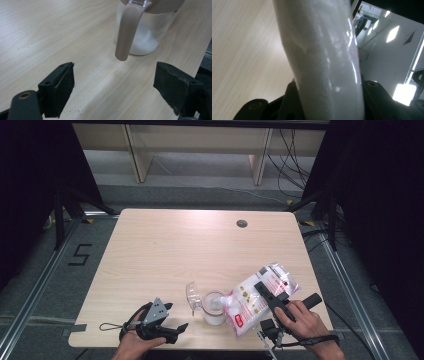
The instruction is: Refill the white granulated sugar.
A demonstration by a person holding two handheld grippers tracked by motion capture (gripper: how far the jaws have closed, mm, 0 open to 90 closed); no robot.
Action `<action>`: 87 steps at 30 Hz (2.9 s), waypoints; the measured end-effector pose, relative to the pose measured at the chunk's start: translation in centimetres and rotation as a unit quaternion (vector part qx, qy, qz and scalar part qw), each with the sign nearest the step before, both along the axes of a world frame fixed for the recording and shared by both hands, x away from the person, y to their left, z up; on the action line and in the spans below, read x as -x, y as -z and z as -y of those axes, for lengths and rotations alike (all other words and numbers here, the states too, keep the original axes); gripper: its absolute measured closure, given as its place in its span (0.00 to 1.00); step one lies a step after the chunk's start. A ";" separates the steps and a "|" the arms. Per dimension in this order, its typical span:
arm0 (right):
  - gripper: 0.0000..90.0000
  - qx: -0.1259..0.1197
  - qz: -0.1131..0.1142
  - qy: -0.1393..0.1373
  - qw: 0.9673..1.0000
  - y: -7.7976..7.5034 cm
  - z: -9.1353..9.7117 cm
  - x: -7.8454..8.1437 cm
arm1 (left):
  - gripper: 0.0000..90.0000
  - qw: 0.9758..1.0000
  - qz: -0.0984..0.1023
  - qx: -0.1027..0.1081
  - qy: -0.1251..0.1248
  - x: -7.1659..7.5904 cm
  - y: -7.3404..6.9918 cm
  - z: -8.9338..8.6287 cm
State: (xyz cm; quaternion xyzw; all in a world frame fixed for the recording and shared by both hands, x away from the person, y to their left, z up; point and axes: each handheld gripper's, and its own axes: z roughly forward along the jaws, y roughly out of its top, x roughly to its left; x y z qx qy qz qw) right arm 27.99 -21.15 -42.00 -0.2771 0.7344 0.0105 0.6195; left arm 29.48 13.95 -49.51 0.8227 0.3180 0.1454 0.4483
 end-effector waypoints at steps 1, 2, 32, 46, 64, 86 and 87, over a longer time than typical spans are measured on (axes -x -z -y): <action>0.76 0.001 0.001 -0.004 1.000 0.0 0.0 0.0 | 0.18 1.000 0.000 0.000 0.000 0.0 0.0 0.0; 0.76 0.000 0.004 -0.003 1.000 0.0 0.0 0.0 | 0.18 1.000 -0.002 0.002 -0.002 0.0 0.0 0.0; 0.77 -0.011 -0.009 -0.003 1.000 -0.2 0.2 0.0 | 0.18 1.000 -0.003 -0.002 0.000 0.1 -0.1 0.0; 0.78 -0.011 -0.011 -0.006 1.000 -0.3 0.2 0.0 | 0.18 1.000 -0.001 0.001 0.000 0.0 0.0 0.0; 0.78 -0.030 -0.013 -0.010 0.999 -0.3 0.3 0.0 | 0.18 1.000 -0.003 -0.005 0.000 0.1 -0.1 0.0; 0.78 -0.037 -0.018 -0.016 0.999 -0.5 0.4 0.0 | 0.18 1.000 0.000 -0.002 0.000 0.0 0.0 0.0; 0.78 -0.033 -0.020 -0.011 0.999 -0.5 0.4 0.0 | 0.18 1.000 -0.003 0.000 -0.002 0.0 0.0 0.0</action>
